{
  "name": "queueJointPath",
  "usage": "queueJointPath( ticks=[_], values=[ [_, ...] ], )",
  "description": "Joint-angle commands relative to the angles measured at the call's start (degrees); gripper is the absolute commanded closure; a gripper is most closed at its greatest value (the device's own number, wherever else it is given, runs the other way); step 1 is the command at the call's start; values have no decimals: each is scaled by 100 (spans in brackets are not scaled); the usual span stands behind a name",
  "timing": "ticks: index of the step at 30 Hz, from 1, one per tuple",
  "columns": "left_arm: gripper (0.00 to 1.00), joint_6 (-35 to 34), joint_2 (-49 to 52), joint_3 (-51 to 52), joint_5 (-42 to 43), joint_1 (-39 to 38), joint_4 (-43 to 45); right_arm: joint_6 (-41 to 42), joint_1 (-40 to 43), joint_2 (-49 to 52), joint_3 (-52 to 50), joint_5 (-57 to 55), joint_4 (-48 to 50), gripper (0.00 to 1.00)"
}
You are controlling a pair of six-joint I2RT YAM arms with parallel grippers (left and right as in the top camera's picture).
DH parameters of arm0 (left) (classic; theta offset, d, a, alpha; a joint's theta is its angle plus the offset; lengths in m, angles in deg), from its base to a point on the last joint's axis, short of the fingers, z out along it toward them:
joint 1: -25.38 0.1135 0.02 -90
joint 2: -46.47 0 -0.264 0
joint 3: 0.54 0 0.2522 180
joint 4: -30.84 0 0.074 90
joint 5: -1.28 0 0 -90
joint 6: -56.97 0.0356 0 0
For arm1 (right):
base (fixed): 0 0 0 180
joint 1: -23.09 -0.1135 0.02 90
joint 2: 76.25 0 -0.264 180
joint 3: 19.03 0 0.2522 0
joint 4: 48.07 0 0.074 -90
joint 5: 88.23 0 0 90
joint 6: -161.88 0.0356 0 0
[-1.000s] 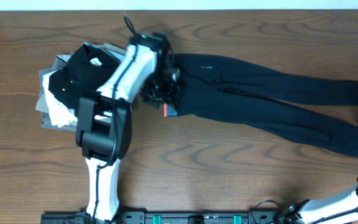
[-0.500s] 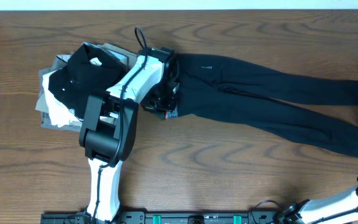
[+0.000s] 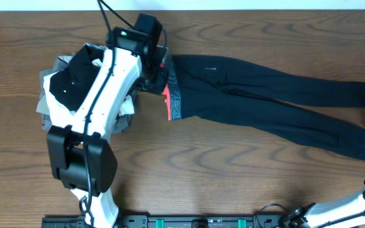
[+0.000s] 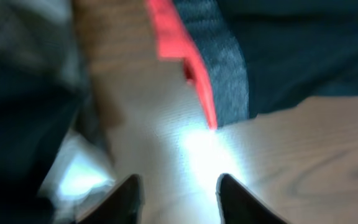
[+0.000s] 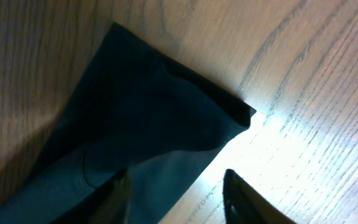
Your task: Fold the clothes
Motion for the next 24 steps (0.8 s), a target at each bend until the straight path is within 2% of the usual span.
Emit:
queueJointPath(
  ticks=[1,7,13,15,16,18,21,24],
  values=[
    [46,-26,337,586,479,-105,402,66,33,9,74,0,-7,49],
    [40,-157,656,1204,968,-225,1165,66,33,9,74,66,-4,48],
    [41,-168,909,1320,977,-319,1589,81,33,9,74,144,11,48],
    [54,-144,955,1320,975,-343,1722,81,33,9,74,146,13,48],
    [70,-144,960,1320,973,-350,1779,81,33,9,74,146,13,48],
    [93,-144,955,1303,973,-348,1792,81,33,9,74,149,13,48],
    [94,-149,903,1078,837,-291,1408,81,33,9,74,149,15,48],
    [94,-146,726,527,621,-186,654,81,33,9,74,149,35,48]
  ],
)
